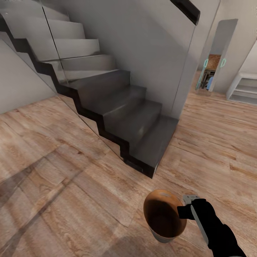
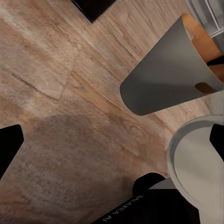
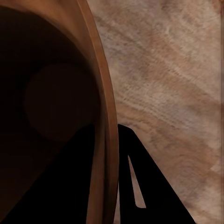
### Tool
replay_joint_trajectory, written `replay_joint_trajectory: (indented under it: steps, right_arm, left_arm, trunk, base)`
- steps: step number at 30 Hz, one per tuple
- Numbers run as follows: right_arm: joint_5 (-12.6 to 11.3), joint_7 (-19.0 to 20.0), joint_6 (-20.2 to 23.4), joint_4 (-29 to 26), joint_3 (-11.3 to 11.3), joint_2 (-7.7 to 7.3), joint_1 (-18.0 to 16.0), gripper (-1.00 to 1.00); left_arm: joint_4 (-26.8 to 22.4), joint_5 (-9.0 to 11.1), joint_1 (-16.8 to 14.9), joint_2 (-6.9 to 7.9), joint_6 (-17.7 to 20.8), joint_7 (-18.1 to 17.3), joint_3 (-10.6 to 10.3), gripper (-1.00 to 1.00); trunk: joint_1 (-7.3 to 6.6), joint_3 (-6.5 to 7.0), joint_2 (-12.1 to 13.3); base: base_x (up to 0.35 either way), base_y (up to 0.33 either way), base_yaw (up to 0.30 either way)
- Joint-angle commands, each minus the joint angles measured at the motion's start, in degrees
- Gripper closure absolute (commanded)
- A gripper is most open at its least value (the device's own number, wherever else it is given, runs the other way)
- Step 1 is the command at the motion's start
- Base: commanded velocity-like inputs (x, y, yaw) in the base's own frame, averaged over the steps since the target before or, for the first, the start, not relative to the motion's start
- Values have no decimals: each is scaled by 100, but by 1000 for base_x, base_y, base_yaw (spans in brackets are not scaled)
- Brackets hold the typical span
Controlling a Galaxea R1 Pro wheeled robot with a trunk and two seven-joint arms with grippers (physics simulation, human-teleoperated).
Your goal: Put the three can of soda from the living room inside the tash can in the kitchen.
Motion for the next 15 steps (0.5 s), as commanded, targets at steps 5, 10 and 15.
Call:
replay_joint_trajectory:
  steps: [5, 10, 15]
  right_arm:
    - [-112, 35, 3, 2, 1, 1, -1, 100]
    - [-112, 34, 3, 4, 1, 1, -1, 100]
    - [-112, 34, 0, 16, 2, 1, -1, 100]
  left_arm:
    - [0, 1, 0, 0, 0, 0, 0, -100]
    - [0, 0, 0, 0, 0, 0, -1, -100]
    - [0, 1, 0, 0, 0, 0, -1, -100]
  trunk:
    - [0, 46, 0]
    - [0, 92, 0]
    - [0, 139, 0]
  base:
    - [0, 0, 0]
    - [0, 0, 0]
    - [0, 0, 0]
